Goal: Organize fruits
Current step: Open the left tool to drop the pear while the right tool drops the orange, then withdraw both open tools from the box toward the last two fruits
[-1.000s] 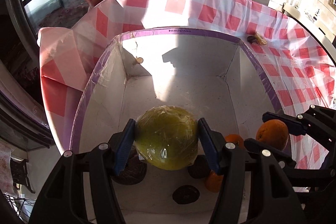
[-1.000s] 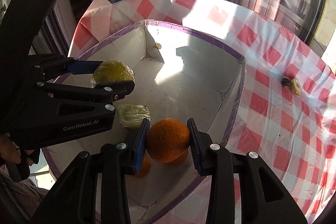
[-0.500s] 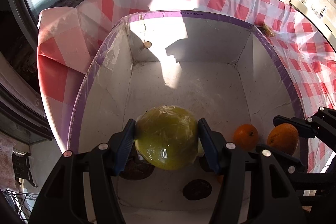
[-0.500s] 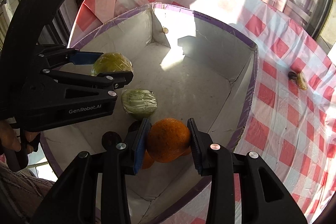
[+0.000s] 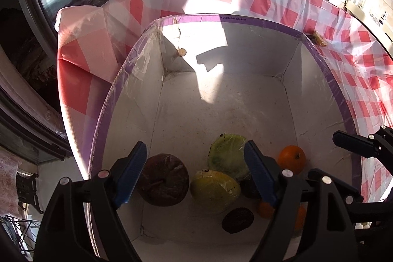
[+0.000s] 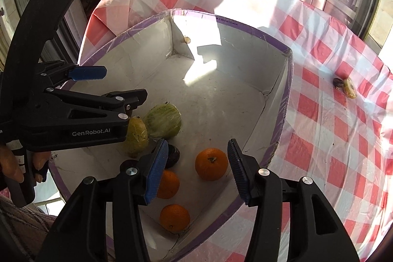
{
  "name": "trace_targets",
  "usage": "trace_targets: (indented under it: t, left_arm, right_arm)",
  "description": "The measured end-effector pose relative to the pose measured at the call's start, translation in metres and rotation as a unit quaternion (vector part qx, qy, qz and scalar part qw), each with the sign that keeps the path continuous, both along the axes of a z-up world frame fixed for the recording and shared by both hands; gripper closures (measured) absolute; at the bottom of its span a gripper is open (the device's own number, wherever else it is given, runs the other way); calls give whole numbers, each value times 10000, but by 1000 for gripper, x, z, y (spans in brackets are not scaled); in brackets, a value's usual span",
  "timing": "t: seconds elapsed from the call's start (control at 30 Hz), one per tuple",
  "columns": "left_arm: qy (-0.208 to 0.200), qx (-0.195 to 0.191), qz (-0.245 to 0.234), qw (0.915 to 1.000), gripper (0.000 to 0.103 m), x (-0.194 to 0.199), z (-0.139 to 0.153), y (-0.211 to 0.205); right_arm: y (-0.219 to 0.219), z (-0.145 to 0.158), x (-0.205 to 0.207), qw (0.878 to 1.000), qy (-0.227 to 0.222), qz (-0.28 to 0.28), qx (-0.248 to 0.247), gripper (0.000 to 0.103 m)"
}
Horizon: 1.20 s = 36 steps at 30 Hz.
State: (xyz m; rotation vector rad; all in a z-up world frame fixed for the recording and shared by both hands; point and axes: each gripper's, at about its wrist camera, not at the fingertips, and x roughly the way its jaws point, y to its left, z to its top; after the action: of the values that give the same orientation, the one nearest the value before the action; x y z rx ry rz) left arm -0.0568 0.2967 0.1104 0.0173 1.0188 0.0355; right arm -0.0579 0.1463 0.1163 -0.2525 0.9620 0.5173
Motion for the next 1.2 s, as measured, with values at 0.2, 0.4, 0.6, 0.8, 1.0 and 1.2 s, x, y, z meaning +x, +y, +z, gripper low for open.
trace_targets:
  t: [0.2,0.4,0.6,0.8,1.0,1.2]
  left_arm:
    - [8,63,-65,10000,20,-2,1,-5]
    - [47,130,-126,9998,17,-3,1,-9]
    - [21,212,-183,9996,14,-5,4,-18]
    - [-166,278,-383,9987,8,-4,12,-41]
    - [-212,444,-755,9959,7,5,18,-83]
    - [-332,454,-1099,9924,6,20,29,-130]
  right_arm:
    - [-4,0,-1,9999,14,-103,118,52]
    - [-12,1,-2,9992,34,-230,314,51]
    - [-31,16,-5,9968,-214,-465,617,51]
    - [-73,13,5,9884,-82,-1205,919,46]
    - [-123,-7,9,9762,268,-1912,989,34]
    - [-174,-21,8,9639,492,-2437,950,34]
